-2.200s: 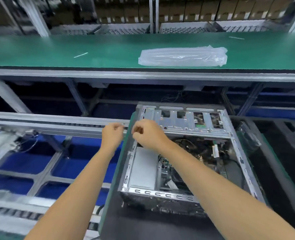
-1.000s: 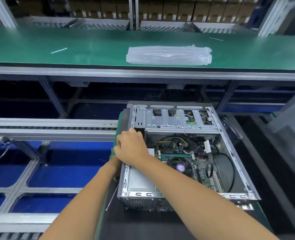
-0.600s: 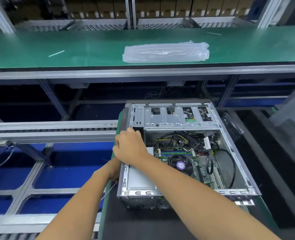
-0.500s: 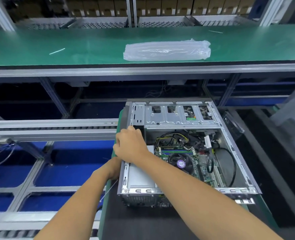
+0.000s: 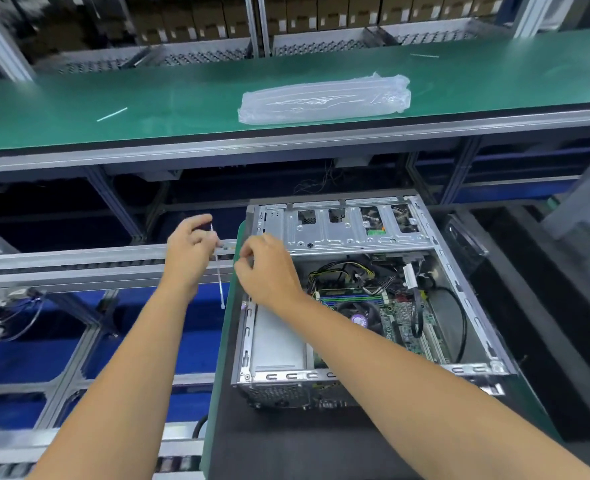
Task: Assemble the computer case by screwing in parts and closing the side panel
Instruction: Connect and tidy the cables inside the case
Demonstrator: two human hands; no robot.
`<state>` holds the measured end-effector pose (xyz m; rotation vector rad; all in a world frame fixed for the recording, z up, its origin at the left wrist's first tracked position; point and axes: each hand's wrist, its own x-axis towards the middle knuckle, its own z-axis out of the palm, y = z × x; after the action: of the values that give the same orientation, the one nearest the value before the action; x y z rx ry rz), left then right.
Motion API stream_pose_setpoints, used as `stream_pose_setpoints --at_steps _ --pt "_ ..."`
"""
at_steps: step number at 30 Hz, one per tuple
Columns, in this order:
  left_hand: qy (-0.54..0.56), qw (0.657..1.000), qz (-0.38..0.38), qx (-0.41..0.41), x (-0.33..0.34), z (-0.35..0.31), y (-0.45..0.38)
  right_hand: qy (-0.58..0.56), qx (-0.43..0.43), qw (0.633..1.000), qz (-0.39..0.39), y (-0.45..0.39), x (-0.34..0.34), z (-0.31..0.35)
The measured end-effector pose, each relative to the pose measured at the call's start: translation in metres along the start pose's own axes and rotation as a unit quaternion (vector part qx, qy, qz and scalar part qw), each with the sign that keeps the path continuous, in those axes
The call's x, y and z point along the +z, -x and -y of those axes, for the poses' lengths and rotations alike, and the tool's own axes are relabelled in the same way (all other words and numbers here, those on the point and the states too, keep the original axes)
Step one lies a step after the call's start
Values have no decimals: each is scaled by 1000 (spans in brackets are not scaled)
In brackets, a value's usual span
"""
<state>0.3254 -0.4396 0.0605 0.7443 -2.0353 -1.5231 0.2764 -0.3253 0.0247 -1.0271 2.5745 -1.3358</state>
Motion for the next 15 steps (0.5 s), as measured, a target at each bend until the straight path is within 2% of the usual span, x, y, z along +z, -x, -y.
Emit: stream_pose_setpoints --at_steps 3,5,8,11,12,13,15 --pt "64 995 3 76 28 -28 -5 -154 69 986 18 -11 -29 5" --pt "106 989 24 98 62 -47 0 -217 82 973 4 -17 -58 0" --pt "107 987 41 112 112 -57 13 -185 83 979 -32 -17 -110 -30" --pt "1 991 48 127 160 -51 25 -85 128 985 -82 -2 -164 -77" --pt "-53 989 73 122 176 -46 32 -72 156 980 -99 5 -182 -93" --pt "-116 979 122 114 192 -39 41 -68 179 975 -116 11 -199 -106" --pt "-249 932 241 107 222 -22 60 -60 208 967 -133 24 -227 -126"
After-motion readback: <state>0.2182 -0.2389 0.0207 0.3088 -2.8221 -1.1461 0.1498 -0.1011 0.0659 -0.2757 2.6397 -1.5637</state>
